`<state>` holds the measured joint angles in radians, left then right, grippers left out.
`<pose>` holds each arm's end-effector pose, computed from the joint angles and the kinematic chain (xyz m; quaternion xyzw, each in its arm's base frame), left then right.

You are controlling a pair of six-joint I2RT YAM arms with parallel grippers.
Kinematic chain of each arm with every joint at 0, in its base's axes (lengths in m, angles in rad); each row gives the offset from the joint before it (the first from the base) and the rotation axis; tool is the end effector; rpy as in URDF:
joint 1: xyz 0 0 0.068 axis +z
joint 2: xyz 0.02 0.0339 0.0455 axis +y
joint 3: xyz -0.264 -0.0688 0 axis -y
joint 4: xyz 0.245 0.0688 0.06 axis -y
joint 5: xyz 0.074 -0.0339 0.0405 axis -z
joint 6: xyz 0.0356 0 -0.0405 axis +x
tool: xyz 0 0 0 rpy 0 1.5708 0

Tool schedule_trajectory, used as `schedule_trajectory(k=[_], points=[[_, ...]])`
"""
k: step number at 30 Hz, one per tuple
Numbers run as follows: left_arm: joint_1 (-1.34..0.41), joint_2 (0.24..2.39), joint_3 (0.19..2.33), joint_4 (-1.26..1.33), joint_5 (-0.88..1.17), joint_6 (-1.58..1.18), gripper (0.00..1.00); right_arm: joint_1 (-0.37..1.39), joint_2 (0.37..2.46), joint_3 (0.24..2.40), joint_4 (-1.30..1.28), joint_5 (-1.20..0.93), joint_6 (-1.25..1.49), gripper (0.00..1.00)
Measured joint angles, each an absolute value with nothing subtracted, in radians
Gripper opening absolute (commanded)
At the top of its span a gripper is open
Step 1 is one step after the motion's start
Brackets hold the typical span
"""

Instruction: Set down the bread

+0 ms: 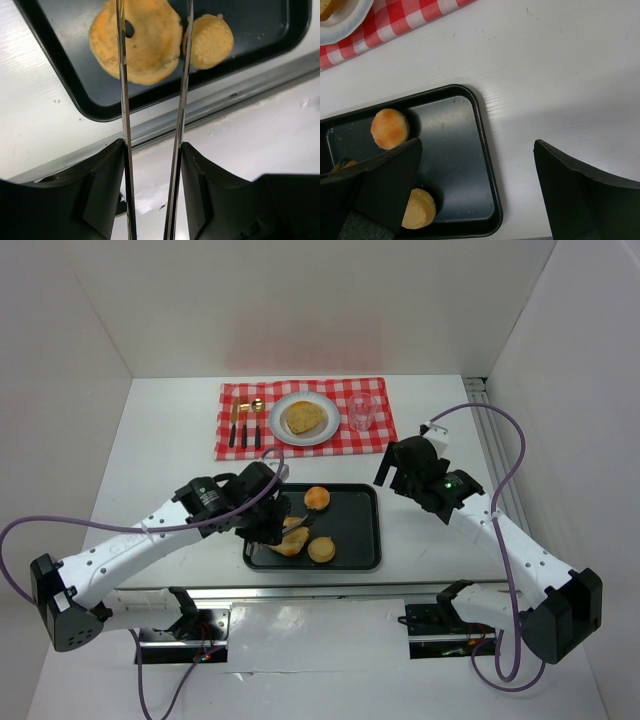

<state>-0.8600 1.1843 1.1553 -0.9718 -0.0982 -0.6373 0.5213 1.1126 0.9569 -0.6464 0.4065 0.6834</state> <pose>0.1502 -0.1691 0.3188 0.0928 0.9541 -0.1566 0.2378 0.2054 0.1017 0.2949 0.1489 0.8989 0.0539 0.4086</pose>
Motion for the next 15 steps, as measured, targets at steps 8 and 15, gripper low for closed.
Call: schedule_trajectory(k=[8, 15], points=[[-0.860, 1.200, 1.088, -0.884, -0.133, -0.697, 0.63, 0.521, 1.113, 0.957, -0.646, 0.406, 0.683, 1.00], [-0.845, 1.276, 1.084, -0.793, -0.125, -0.707, 0.63, 0.521, 1.113, 0.957, -0.646, 0.403, 0.683, 1.00]])
